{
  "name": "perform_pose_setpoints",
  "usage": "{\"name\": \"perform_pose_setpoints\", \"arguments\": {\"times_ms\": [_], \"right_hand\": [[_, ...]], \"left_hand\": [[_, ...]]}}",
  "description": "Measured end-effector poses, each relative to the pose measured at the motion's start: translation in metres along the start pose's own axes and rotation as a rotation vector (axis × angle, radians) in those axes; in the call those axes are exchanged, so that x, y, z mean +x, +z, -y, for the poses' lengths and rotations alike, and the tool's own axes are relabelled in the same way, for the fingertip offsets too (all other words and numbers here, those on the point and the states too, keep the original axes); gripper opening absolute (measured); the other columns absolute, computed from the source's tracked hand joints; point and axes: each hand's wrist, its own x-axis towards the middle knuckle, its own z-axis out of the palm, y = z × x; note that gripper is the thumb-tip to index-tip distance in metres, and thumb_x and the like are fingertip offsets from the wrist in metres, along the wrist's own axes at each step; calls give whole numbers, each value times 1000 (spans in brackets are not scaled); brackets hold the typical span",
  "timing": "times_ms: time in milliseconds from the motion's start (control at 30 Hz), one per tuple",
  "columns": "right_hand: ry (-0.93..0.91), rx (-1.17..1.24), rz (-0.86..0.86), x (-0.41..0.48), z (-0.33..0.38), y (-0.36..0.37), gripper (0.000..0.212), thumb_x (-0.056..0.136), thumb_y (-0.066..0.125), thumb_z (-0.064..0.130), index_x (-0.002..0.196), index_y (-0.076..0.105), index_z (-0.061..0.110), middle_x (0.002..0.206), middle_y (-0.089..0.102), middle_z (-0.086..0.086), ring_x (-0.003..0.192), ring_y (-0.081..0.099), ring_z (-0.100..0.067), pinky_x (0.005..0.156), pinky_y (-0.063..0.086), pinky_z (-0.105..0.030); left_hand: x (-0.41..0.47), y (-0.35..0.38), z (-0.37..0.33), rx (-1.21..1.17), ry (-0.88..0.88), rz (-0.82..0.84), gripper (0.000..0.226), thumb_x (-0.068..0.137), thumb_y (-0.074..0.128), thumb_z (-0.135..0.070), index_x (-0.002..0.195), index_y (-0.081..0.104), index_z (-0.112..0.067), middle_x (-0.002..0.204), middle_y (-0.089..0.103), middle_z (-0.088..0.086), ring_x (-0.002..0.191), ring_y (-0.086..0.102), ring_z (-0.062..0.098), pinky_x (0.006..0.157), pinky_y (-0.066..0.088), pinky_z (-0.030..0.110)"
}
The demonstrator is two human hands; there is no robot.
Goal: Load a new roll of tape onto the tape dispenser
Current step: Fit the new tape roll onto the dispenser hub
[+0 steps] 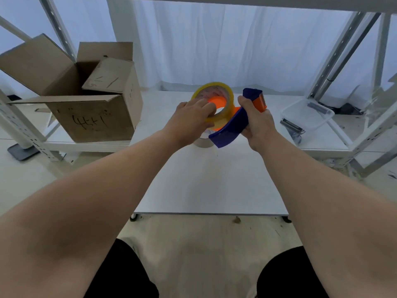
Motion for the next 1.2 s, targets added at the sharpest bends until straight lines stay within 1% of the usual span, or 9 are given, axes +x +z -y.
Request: {"name": "perform_pose_setpoints", "arguments": {"times_ms": [167, 467, 533, 700, 800, 933, 1067, 1133, 1200], "right_hand": [[16, 12, 2, -2, -5, 2, 56, 76, 75, 28, 124, 48, 17, 101, 61, -4, 104, 62, -26, 84, 58, -46], [26, 70, 15, -4, -5, 9, 57, 79, 71, 29, 128, 46, 16, 103, 60, -4, 103, 60, -24, 82, 58, -40], [16, 30, 32, -3, -6, 5, 54, 80, 69, 30, 126, 46, 16, 103, 59, -4, 100, 60, -24, 77, 58, -38], [12, -121, 176, -4, -3, -3, 36, 84, 64, 37, 113, 51, 18, 95, 60, -6, 89, 60, -25, 70, 57, -37], [1, -191, 257, -5, -2, -2, 42, 85, 63, 36, 121, 50, 20, 98, 64, -7, 91, 64, -28, 84, 57, -45], [-62, -247, 362, -9, -2, -2, 48, 86, 64, 29, 130, 46, 21, 102, 63, -9, 91, 63, -29, 86, 55, -45], [-86, -213, 430, -12, 0, 3, 45, 90, 60, 28, 132, 46, 22, 111, 61, -9, 96, 61, -28, 87, 53, -43], [-91, -180, 430, -12, 0, 6, 46, 90, 61, 31, 132, 45, 23, 116, 63, -6, 99, 63, -26, 88, 52, -40], [-114, -239, 448, -11, 0, 8, 49, 86, 65, 30, 130, 44, 26, 117, 64, -3, 101, 65, -25, 90, 55, -40]], "left_hand": [[-3, -2, 5, -109, -42, 68, 20, 89, 57, -15, 108, 53, -10, 116, 55, 6, 105, 45, 25, 85, 37, 32], [-10, -7, 15, -232, -76, 51, 17, 89, 59, -24, 102, 60, -13, 107, 55, 4, 95, 47, 14, 82, 40, 25], [-10, -6, 14, -306, -164, 41, 21, 92, 55, -29, 103, 59, -12, 105, 54, 4, 92, 53, 17, 83, 45, 28], [-10, -3, 18, -416, -441, 75, 47, 90, 55, -42, 131, 45, -20, 133, 44, 9, 115, 52, 25, 96, 45, 36], [-11, -11, 10, -729, -482, 129, 31, 95, 43, -44, 119, 52, -26, 110, 56, -2, 101, 54, 17, 83, 45, 27], [-6, -18, 11, -954, -768, 280, 58, 89, 24, -67, 109, 55, -21, 93, 63, -2, 87, 60, 18, 82, 47, 37], [-6, -18, 5, -1062, -812, 336, 36, 93, 47, -47, 79, 58, -16, 47, 62, -8, 43, 60, 6, 57, 51, 23], [-3, -16, 0, -1098, -802, 237, 33, 93, 49, -42, 74, 57, -15, 40, 58, -9, 36, 56, 5, 46, 46, 19], [1, -16, -3, -1091, -800, 170, 33, 92, 51, -42, 75, 58, -15, 47, 61, -5, 42, 58, 8, 52, 47, 22]]}}
